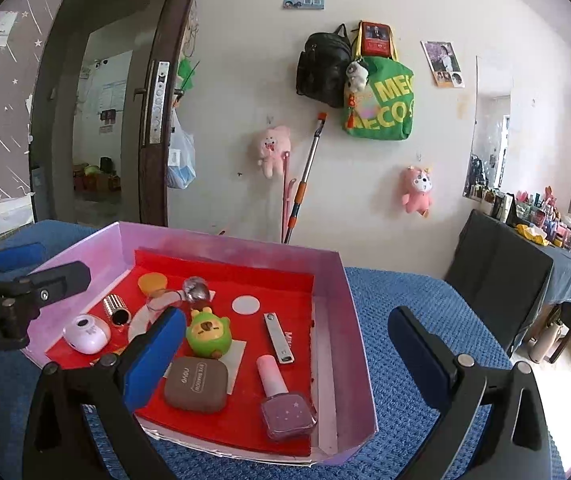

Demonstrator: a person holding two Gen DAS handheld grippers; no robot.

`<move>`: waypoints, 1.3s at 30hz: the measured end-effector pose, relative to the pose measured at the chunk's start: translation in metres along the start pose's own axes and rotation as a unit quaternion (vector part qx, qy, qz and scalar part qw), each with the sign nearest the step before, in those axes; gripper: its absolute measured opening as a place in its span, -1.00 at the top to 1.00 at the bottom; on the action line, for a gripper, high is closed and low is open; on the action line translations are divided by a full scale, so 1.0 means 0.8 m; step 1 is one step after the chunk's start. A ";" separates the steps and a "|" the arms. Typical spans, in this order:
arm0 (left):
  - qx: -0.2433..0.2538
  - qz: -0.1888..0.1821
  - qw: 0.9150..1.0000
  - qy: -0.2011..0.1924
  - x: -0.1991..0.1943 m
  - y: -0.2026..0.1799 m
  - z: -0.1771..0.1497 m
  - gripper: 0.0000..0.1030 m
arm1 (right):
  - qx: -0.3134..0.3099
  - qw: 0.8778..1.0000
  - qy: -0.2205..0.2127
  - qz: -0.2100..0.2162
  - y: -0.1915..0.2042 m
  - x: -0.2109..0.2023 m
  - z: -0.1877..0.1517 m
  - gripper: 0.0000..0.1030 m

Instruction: Organize rigid objects

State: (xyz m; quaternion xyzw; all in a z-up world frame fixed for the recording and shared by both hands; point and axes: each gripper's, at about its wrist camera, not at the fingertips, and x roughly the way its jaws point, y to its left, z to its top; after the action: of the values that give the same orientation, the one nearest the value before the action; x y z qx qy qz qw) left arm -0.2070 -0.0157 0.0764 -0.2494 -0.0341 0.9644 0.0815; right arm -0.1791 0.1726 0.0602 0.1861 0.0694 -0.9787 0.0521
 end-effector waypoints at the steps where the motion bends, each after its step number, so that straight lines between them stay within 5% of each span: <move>1: 0.003 0.002 1.000 0.001 0.003 -0.001 -0.002 -0.88 | 0.002 1.000 0.003 0.000 -0.001 0.004 -0.002 -1.00; 19: -0.002 0.022 0.999 0.030 0.023 0.000 -0.007 -0.88 | 0.016 0.998 0.052 0.008 -0.007 0.033 -0.009 -1.00; 39: 0.015 0.037 0.999 0.026 0.023 -0.008 -0.007 -0.88 | 0.004 0.999 0.041 -0.006 -0.001 0.026 -0.009 -1.00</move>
State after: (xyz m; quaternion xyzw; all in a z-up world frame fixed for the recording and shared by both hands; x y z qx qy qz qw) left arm -0.2193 -0.0061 0.0635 -0.2742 -0.0079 0.9603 0.0503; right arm -0.1961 0.1727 0.0458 0.2262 0.0689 -0.9707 0.0422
